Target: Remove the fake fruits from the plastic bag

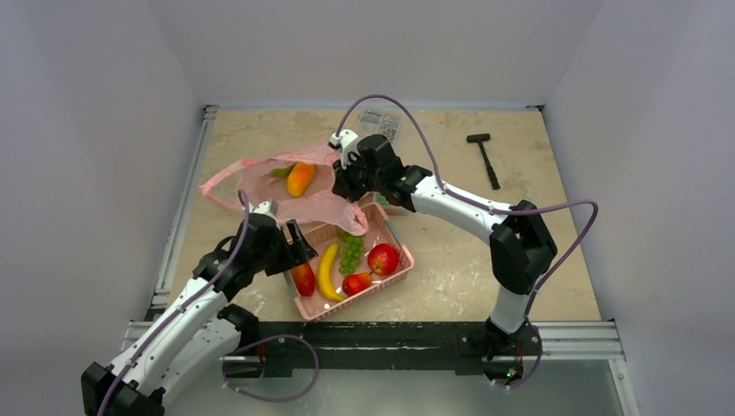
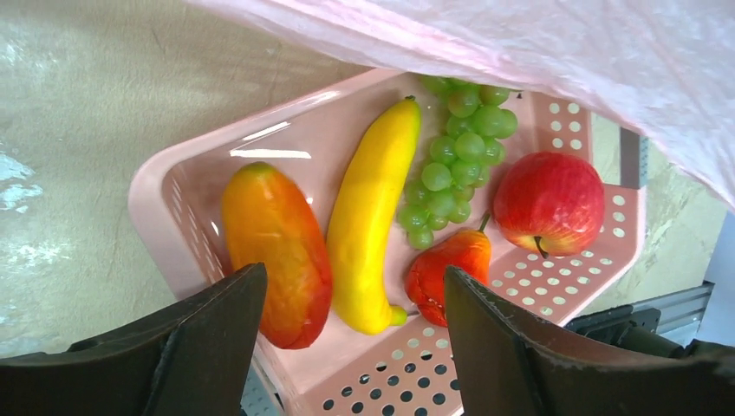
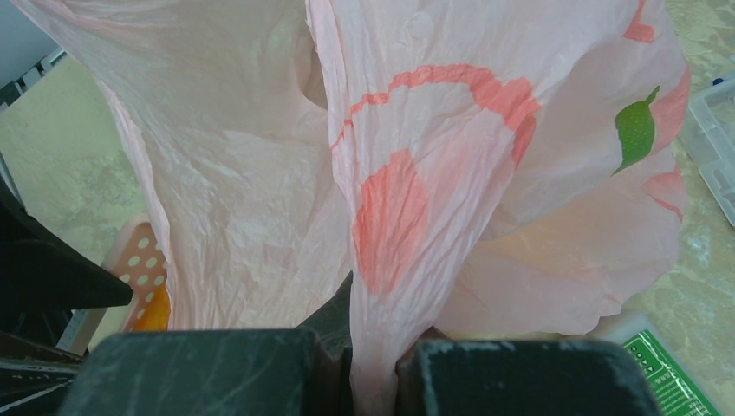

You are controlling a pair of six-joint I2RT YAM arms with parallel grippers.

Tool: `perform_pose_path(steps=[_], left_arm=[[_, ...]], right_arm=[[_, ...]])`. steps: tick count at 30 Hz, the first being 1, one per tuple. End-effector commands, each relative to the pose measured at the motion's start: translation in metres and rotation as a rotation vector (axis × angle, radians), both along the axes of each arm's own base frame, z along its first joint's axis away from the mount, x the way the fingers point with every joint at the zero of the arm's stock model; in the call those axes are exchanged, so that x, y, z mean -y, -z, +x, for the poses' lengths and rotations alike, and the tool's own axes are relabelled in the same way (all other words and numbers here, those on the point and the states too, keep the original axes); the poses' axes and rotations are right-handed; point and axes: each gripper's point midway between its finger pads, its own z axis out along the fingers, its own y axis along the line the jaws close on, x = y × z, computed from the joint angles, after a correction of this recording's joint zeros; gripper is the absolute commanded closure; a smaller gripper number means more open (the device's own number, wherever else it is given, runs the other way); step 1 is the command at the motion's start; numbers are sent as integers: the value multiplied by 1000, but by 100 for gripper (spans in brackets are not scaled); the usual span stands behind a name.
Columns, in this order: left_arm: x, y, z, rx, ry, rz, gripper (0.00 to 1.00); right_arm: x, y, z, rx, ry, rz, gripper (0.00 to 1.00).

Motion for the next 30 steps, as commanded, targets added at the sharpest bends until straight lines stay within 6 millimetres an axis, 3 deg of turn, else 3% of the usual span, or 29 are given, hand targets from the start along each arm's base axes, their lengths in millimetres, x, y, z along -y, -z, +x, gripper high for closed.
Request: perform_pose_path(steps=[1, 10, 19, 22, 30], left_arm=[[0, -39, 16, 127, 1, -5, 29], [-8, -106, 67, 377, -95, 33, 40], [-10, -127, 132, 444, -159, 26, 50], [-17, -120, 153, 437, -181, 49, 53], [-25, -70, 202, 411, -211, 130, 53]], right_arm=[[-6, -28, -1, 50, -27, 64, 100], [-7, -24, 0, 44, -24, 58, 100], [-4, -28, 0, 53, -15, 61, 100], [-5, -27, -1, 50, -20, 62, 100], [-5, -27, -2, 49, -21, 66, 100]])
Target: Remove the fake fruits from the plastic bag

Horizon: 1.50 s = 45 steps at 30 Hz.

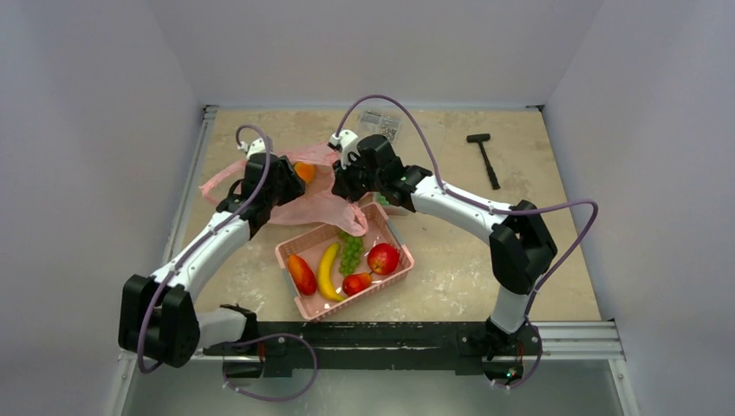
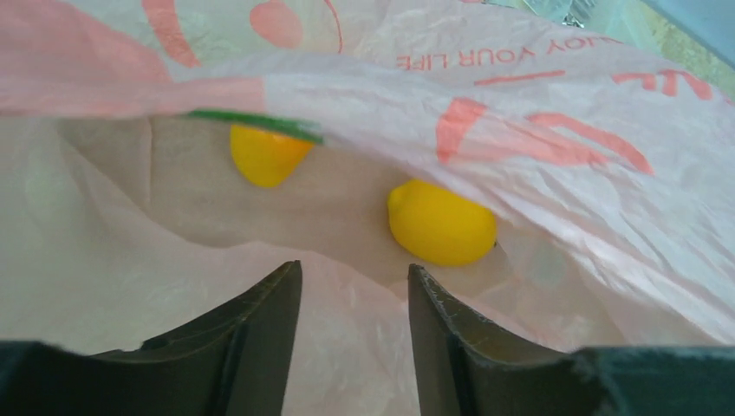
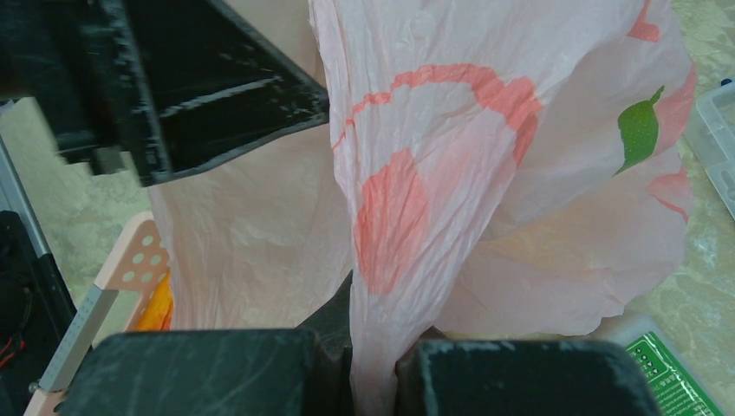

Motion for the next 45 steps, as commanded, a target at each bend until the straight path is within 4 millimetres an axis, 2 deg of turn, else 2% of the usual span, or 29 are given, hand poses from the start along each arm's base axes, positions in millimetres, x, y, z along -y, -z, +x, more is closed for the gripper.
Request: perform_pose_path(steps=[1, 5, 11, 14, 16, 18, 21, 25, 29, 35, 39, 45], left_arm=[[1, -4, 37, 113, -10, 26, 51], [-13, 18, 59, 170, -130, 42, 40], [-12, 52, 88, 157, -179, 51, 37], [-20, 63, 94, 145, -253, 42, 31], [-26, 64, 97, 154, -312, 17, 25], [-27, 62, 102, 169, -323, 15, 23], [-32, 67, 103, 113, -369, 32, 16], [-36, 68, 105, 126, -417, 19, 16], [-33, 65, 118, 147, -435, -10, 16], [-30, 79, 127, 26, -437, -13, 18], [-24, 94, 117, -121, -406, 14, 17], [-9, 107, 102, -211, -321, -3, 14]], right_arm=[[-4, -27, 0, 54, -10, 59, 100], [-5, -25, 0, 50, -17, 58, 100], [-7, -18, -1, 35, -30, 52, 100], [-7, -19, -1, 38, -27, 58, 100], [-7, -18, -1, 34, -31, 57, 100], [-8, -18, -1, 35, -33, 60, 100], [-10, -18, -2, 34, -43, 65, 100], [-12, -17, -3, 28, -53, 70, 100], [-12, -18, -4, 25, -58, 74, 100], [-10, -19, -4, 32, -50, 72, 100], [-10, -21, -4, 35, -46, 73, 100], [-11, -21, -4, 38, -51, 79, 100]])
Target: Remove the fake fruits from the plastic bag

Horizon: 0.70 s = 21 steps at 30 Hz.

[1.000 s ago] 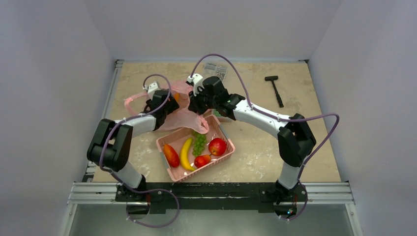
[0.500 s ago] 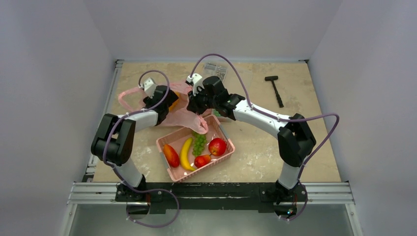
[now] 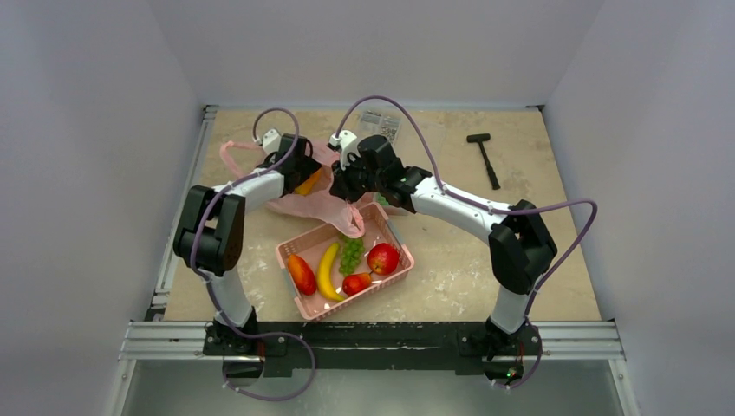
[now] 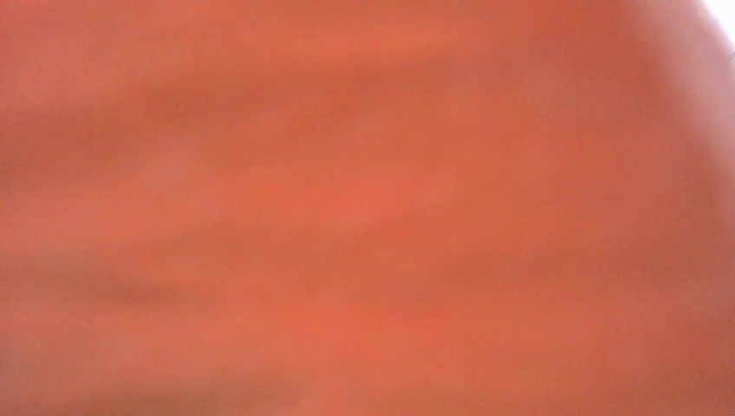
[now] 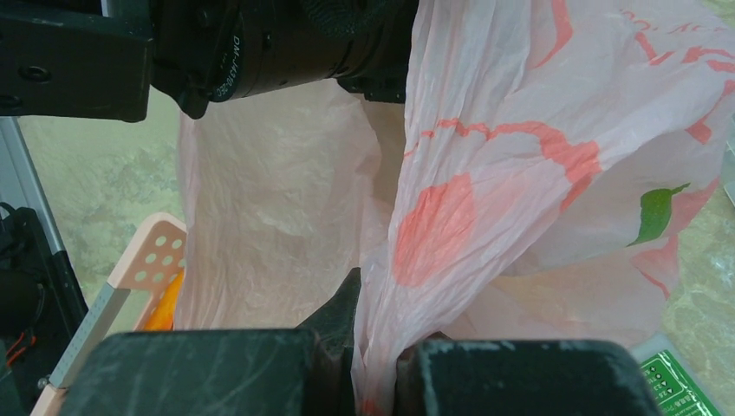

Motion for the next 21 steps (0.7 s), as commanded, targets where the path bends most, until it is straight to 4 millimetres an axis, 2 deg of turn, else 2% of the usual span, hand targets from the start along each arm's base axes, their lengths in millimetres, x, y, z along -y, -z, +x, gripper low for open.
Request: perform_pose_path(steps=[1, 7, 11, 15, 18, 21], left_arm=[[0, 14, -19, -101, 34, -24, 14], [7, 22, -36, -142, 112, -29, 13], [12, 29, -31, -134, 135, -42, 19], [15, 22, -19, -81, 154, -62, 33], [15, 6, -14, -20, 187, -42, 48], [9, -11, -18, 17, 191, -9, 60]], right_arm=[[-5, -19, -2, 33, -24, 51, 100], [-7, -16, -2, 29, -31, 52, 100], [-8, -15, -1, 27, -32, 51, 100], [-6, -13, -1, 26, -23, 43, 100], [-5, -14, 0, 30, -20, 43, 100], [-6, -14, -1, 28, -25, 45, 100]])
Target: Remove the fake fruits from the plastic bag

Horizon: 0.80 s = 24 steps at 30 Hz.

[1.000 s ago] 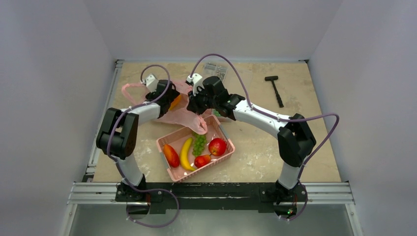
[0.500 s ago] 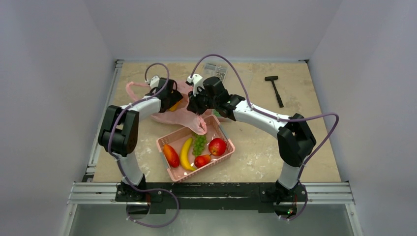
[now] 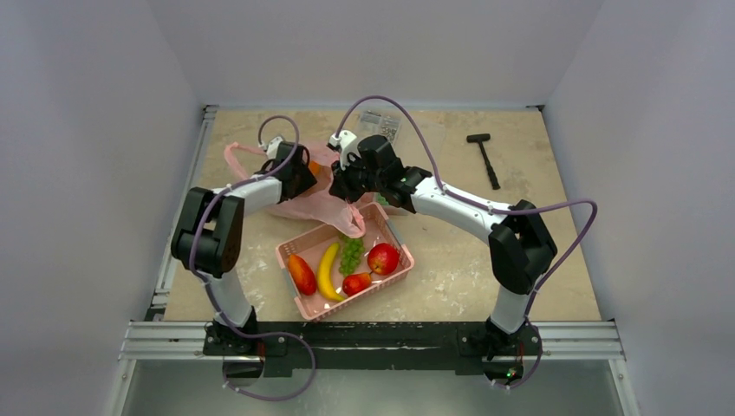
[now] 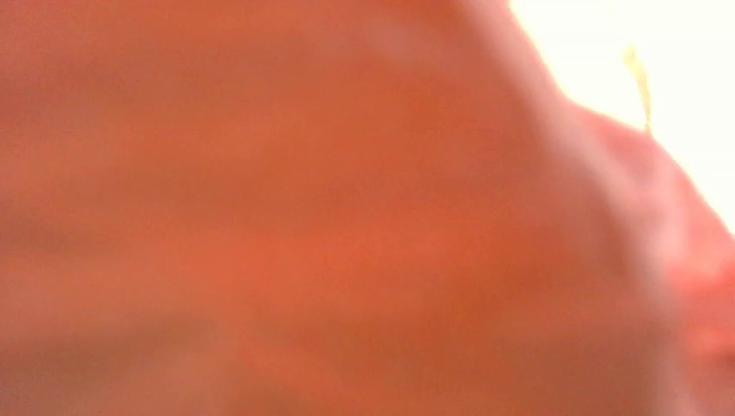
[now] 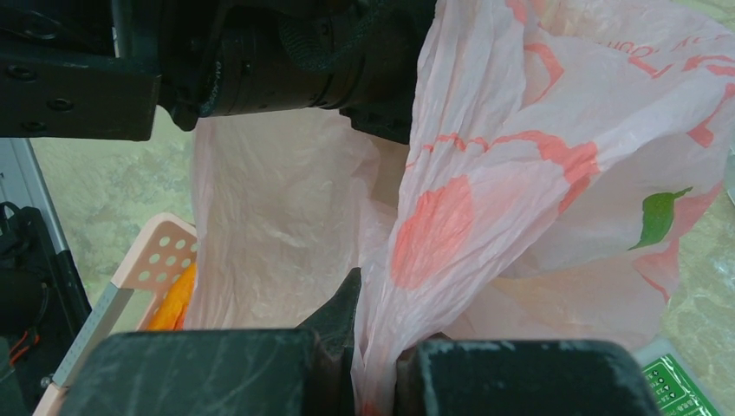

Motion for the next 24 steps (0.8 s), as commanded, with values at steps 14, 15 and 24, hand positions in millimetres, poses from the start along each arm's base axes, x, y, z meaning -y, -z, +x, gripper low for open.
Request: perform_pose_path(steps=[14, 15, 24], left_arm=[[-1, -94, -42, 268, 148, -36, 89], [-2, -97, -49, 270, 156, -39, 89], [0, -131, -109, 288, 275, -62, 93]], right_arm=[[-6, -18, -1, 33, -24, 48, 100], [-6, -18, 0, 34, -21, 48, 100], [-3, -17, 1, 35, -3, 36, 100]])
